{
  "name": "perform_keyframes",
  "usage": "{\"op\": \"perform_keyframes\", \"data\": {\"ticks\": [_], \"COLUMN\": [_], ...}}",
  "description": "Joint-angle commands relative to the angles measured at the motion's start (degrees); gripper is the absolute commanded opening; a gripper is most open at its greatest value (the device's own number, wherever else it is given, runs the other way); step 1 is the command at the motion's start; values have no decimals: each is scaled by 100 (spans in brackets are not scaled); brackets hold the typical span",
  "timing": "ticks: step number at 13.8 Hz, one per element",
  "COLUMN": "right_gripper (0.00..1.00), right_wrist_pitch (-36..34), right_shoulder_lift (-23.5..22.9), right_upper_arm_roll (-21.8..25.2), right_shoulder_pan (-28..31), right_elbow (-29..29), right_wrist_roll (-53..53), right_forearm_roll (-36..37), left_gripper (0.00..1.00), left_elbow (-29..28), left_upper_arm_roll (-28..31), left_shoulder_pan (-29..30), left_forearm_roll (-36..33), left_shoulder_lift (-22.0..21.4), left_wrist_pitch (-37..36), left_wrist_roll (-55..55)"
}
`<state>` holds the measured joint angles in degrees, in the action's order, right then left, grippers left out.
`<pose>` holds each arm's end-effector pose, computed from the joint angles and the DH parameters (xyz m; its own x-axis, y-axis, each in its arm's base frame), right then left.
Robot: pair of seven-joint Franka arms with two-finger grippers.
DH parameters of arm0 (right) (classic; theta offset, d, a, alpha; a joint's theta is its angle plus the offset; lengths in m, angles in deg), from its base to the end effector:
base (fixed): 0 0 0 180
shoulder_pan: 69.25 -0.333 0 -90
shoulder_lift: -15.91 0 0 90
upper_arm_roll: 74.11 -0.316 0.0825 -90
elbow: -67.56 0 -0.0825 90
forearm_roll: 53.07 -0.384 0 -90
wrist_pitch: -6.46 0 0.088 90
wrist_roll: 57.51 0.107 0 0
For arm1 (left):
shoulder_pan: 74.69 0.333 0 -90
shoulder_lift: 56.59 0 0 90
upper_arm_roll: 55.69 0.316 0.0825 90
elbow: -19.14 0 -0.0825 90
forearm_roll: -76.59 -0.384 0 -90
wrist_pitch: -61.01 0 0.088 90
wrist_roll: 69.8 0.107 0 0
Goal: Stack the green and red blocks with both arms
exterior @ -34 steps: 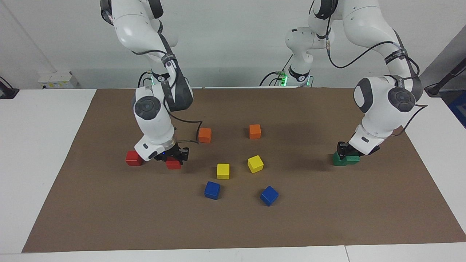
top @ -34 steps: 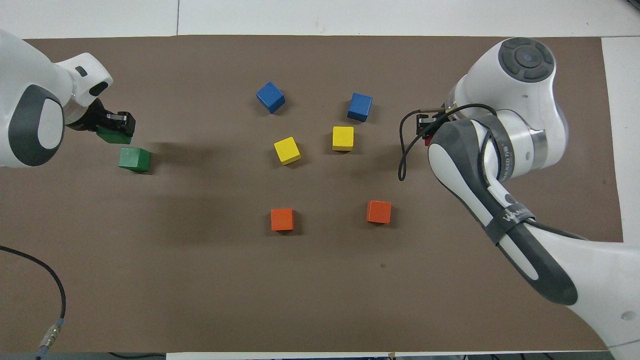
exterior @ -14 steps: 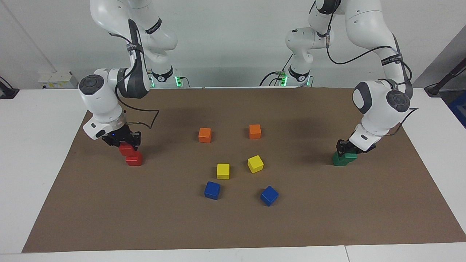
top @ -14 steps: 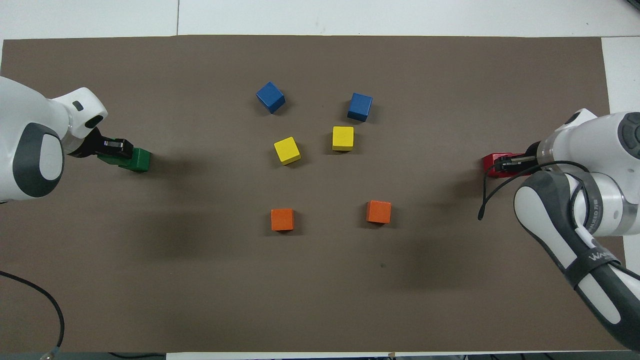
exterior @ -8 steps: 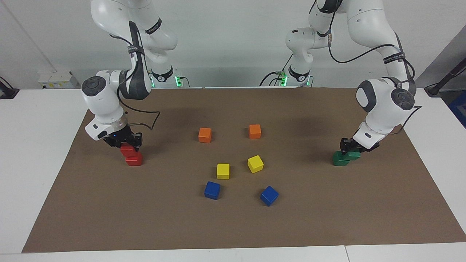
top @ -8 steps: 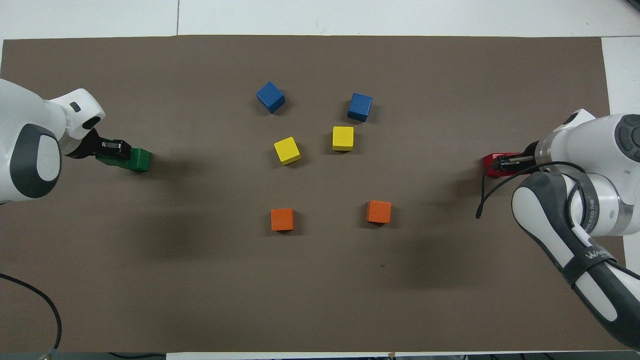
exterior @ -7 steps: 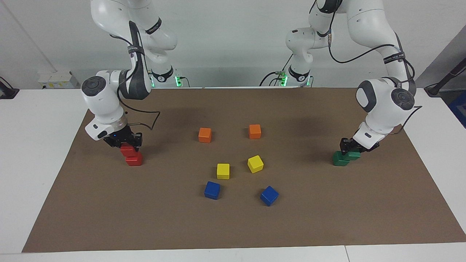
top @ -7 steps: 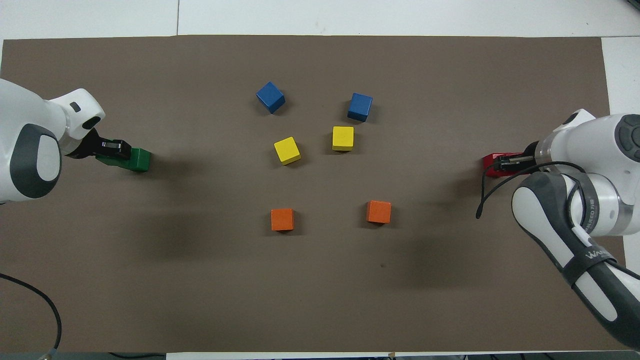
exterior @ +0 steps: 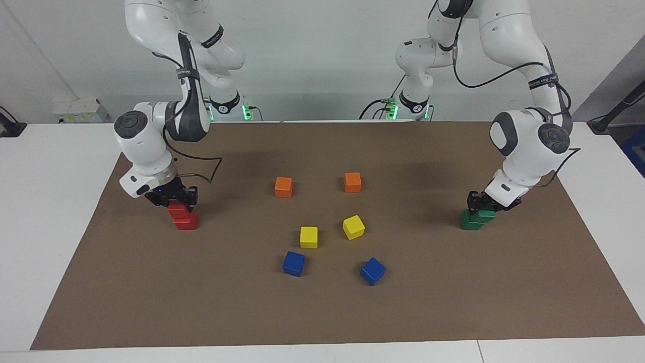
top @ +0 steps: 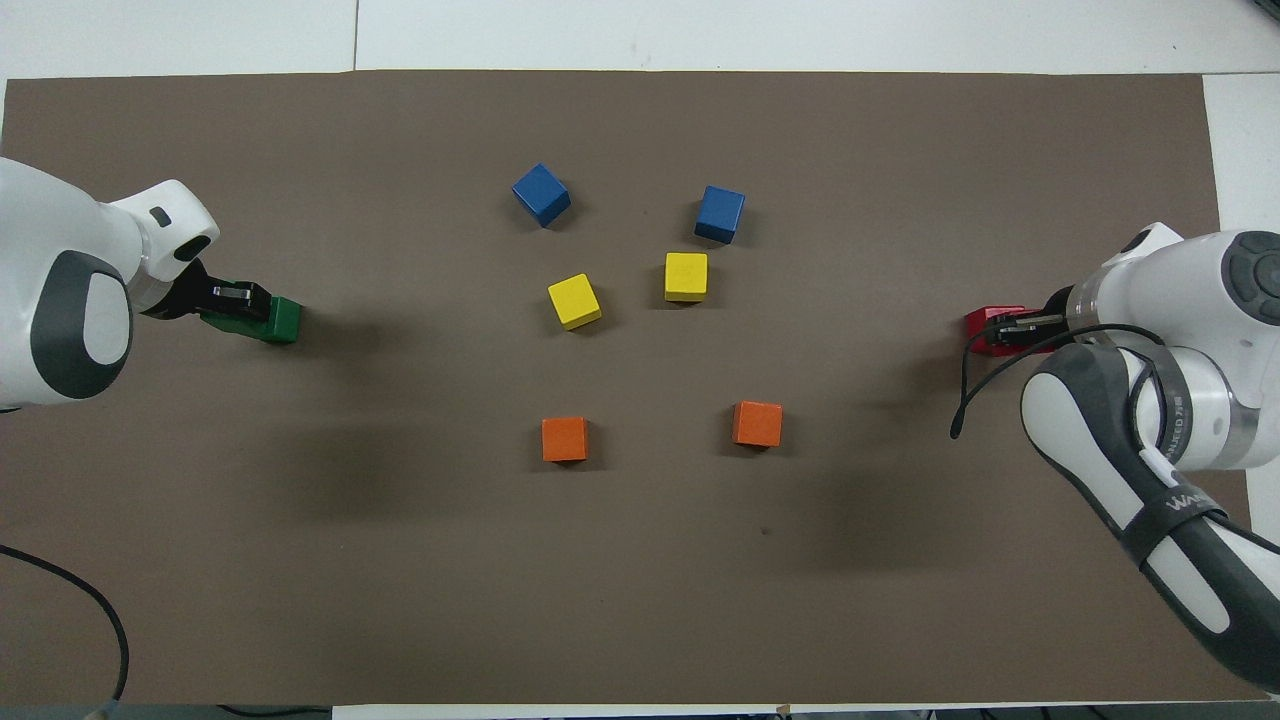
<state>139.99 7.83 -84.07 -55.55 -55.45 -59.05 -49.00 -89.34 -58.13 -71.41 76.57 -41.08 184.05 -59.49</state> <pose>0.5609 -0.0390 0.3421 0.9990 0.0078 0.0437 0.0065 -0.9995 0.0305 0.6146 0.0103 0.3609 0.9865 -0.1634 -0.0141 -0.1632 -0.9865 0.0138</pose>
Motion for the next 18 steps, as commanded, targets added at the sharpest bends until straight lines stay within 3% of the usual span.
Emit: {"op": "perform_keyframes", "data": {"ticks": [1, 6, 8, 9, 11, 12, 18], "right_gripper": [0, 0, 0, 0, 0, 0, 0], "right_wrist_pitch": [-142, -240, -292, -336, -345, -363, -380], "right_shoulder_lift": [-36, -107, -142, -151, -186, -195, -230], "right_upper_arm_roll": [-76, -76, -76, -76, -76, -76, -76], "right_shoulder_pan": [107, 98, 98, 98, 98, 98, 72], "right_elbow": [57, 154, 224, 259, 321, 373, 470], "right_wrist_roll": [-31, -13, -13, -13, -13, -22, -13], "right_forearm_roll": [-12, -12, -12, -12, -12, -3, -3], "left_gripper": [0, 2, 28, 36, 93, 100, 100], "left_elbow": [-358, -411, -411, -420, -411, -420, -113], "left_upper_arm_roll": [24, 24, 24, 24, 15, 24, 33], "left_shoulder_pan": [-20, -38, -47, -47, -47, -47, -82], "left_forearm_roll": [107, 107, 107, 107, 107, 107, 107], "left_shoulder_lift": [-250, -277, -277, -277, -277, -277, -382], "left_wrist_pitch": [220, 290, 290, 290, 299, 299, -42], "left_wrist_roll": [120, 103, 94, 94, 120, 112, 59]}}
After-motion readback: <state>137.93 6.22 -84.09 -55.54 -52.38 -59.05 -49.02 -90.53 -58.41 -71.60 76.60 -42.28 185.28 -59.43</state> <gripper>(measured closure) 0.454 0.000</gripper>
